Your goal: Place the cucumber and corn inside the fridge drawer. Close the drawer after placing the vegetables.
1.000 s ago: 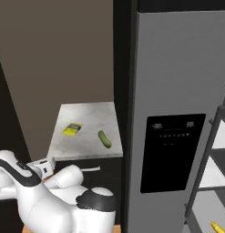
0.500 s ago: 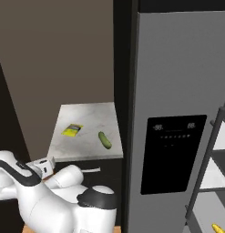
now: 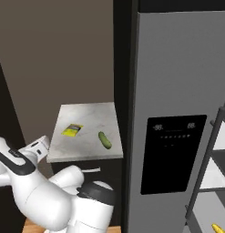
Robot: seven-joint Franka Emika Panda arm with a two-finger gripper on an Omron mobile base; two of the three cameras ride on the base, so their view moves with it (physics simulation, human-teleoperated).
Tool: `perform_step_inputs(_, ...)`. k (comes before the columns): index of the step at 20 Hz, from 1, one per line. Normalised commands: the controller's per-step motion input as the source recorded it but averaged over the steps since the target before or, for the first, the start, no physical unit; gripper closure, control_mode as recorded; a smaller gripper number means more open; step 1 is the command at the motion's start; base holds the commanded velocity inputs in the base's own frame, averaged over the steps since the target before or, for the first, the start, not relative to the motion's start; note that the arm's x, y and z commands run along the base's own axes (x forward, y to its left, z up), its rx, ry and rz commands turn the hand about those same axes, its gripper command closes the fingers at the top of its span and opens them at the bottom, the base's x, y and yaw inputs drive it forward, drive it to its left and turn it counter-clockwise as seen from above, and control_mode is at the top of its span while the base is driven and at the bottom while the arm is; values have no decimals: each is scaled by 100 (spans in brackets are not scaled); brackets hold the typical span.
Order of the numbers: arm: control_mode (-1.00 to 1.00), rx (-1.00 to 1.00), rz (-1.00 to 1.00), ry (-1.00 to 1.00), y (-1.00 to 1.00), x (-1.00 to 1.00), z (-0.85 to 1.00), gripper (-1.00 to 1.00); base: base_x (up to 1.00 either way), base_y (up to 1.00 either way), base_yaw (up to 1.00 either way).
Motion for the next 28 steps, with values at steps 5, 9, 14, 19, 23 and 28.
perform_step_inputs(5,-100,-43,-12,-18,-11,-3,100,-100,0,0,0)
perform_step_inputs(9,-100,-63,-24,-34,-11,-6,94,-100,0,0,0)
perform_step_inputs(14,-100,-63,-24,-36,-4,-12,99,-100,0,0,0)
perform_step_inputs(19,-100,-65,-10,-50,-12,-11,82,-100,0,0,0)
perform_step_inputs(23,-100,-70,-7,-54,-10,-15,69,-100,0,0,0)
perform_step_inputs(28,-100,-68,-16,-49,-14,-36,56,-100,0,0,0)
